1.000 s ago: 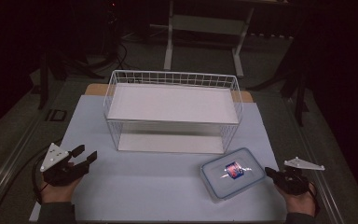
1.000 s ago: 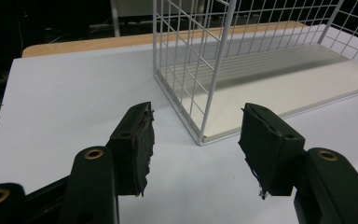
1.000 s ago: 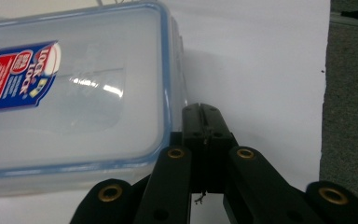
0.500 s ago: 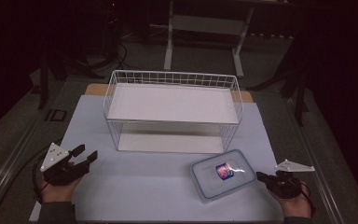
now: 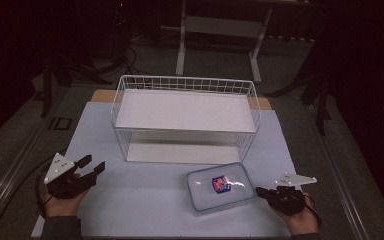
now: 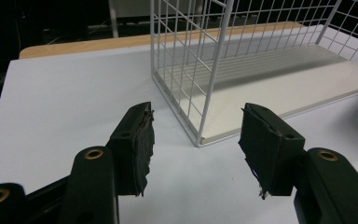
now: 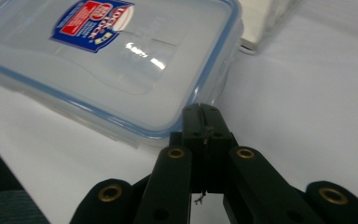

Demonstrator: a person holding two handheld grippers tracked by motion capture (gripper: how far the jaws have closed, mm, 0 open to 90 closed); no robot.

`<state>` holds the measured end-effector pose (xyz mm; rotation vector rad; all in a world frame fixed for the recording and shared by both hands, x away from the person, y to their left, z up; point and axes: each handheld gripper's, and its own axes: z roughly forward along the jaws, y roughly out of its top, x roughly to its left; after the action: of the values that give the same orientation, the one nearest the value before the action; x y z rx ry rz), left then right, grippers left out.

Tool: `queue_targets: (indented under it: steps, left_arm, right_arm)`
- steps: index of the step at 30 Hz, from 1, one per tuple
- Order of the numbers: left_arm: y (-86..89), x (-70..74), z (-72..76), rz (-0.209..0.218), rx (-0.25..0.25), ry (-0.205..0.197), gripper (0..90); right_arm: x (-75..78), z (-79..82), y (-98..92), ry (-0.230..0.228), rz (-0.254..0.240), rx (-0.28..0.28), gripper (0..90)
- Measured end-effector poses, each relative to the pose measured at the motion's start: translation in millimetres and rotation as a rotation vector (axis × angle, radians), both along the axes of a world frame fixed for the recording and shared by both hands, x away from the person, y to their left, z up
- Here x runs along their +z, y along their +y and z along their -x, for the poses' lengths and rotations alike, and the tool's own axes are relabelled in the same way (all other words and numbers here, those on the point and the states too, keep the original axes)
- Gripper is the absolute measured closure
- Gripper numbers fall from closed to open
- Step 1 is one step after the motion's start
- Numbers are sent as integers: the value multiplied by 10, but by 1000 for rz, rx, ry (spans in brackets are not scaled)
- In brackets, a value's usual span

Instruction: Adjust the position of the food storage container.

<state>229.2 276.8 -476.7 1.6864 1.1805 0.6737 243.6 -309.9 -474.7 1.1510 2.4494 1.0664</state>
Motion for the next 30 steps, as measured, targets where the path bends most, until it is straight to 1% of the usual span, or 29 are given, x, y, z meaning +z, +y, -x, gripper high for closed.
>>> queue_targets:
  steps: [3,4,5,9,14,15,16,18,23,24,30]
  left_arm:
    - [-6,-1,-2,0,-1,1,435]
    - [-6,-1,-2,0,-1,1,435]
    - [-9,-1,-3,0,-3,0,435]
    - [-19,0,-7,-2,-5,1,435]
    - [-26,2,-7,-3,-7,0,435]
    - [-26,2,-7,-3,-7,0,435]
    - [-27,3,-6,-6,-8,1,435]
    - [-28,3,-7,-6,-9,1,435]
    - [-40,0,-13,-6,-13,2,435]
    - [-43,0,-13,-7,-13,3,435]
    - [-54,-3,-16,-9,-16,3,435]
  right_arm:
    - [3,5,94,1,-3,33,899]
    - [3,5,94,1,-3,33,899]
    - [5,4,151,-1,-6,57,899]
    - [7,-7,250,-5,-16,88,899]
    - [12,-17,370,-5,-24,116,899]
    - [12,-17,370,-5,-24,116,899]
    - [10,-21,422,-7,-25,131,899]
    - [8,-24,465,-7,-28,143,899]
    - [3,-28,544,-8,-33,163,899]
    - [2,-29,590,-10,-32,177,899]
    - [-1,-23,700,-10,-34,217,899]
